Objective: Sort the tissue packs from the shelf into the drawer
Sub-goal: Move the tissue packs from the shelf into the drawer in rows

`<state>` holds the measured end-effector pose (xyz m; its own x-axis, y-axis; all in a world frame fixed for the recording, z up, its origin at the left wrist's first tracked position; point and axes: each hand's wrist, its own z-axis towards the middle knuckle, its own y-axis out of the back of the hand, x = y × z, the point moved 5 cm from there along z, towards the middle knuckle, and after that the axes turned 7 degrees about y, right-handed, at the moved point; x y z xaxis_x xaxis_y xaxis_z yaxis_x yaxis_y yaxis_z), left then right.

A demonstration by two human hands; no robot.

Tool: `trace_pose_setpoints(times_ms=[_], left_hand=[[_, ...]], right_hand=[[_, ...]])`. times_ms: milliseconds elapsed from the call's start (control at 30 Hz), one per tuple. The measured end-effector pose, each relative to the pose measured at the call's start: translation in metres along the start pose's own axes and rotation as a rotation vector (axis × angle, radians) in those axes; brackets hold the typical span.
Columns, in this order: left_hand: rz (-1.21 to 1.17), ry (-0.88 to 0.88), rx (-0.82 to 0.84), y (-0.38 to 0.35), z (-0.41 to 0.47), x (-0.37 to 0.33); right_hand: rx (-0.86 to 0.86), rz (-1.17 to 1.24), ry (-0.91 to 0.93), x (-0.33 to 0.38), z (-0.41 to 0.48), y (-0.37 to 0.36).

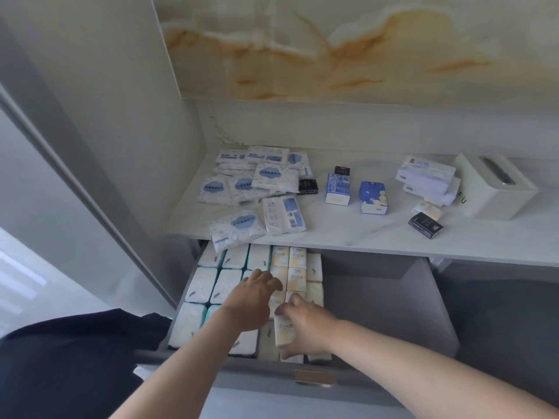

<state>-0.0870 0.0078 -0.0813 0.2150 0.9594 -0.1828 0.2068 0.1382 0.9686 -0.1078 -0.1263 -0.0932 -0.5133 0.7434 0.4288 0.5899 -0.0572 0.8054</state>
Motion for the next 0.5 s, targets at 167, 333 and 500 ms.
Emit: trace_pose_setpoints(times_ms=[167,333,500], left_hand=[[0.002,0.03,0.066,-0.008,-0.017,-0.001],[0.065,-0.051,0.092,-0.012,-0.022,-0.006],[0.212,-0.147,0.148,-0.026,-0.022,-0.015]], right_hand=[[0.044,0.151,-0.02,0.007,0.009,-0.01],[0.005,0.079,-0.174,-0.001,0.003,-0.001],[0.098,0.486,-0.351,-0.003,0.006,-0.016]])
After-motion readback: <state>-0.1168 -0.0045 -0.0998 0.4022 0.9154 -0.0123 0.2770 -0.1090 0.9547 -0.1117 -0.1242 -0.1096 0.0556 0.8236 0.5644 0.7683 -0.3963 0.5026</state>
